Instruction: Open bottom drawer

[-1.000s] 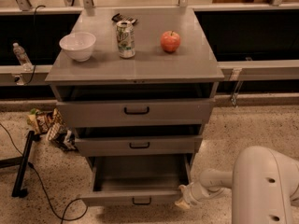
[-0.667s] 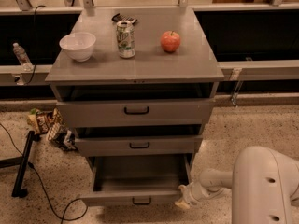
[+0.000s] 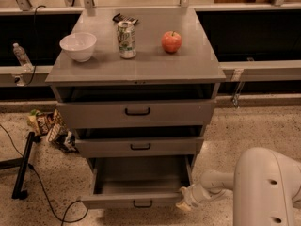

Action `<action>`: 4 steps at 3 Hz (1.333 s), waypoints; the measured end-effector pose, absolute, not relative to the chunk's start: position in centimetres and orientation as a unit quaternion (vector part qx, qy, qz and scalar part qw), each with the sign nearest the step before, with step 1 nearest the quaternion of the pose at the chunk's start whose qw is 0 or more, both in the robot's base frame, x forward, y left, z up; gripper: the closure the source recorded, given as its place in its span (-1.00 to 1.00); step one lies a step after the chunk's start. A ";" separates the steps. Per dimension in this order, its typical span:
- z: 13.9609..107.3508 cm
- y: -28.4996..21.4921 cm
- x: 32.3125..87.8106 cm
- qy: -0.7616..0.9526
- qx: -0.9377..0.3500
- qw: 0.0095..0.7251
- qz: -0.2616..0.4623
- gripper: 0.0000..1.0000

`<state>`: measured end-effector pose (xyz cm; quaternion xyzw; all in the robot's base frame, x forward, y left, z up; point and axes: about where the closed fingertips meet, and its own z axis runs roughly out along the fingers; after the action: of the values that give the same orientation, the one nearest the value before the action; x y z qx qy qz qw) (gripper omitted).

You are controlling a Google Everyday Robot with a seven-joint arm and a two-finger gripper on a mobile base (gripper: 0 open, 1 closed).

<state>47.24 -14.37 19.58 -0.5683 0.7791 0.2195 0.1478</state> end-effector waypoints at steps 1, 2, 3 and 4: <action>19.6 -14.4 47.2 0.779 -0.568 0.148 0.219 1.00; 19.6 -14.4 47.3 0.779 -0.568 0.148 0.219 0.62; 19.8 -14.4 47.3 0.778 -0.570 0.150 0.218 0.51; 19.8 -14.4 47.3 0.778 -0.570 0.150 0.218 0.97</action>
Offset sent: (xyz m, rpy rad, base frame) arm 0.0520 0.0613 0.2674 0.0915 -0.7144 0.2959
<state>47.34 -14.39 19.79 -0.5695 0.7781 0.2180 0.1503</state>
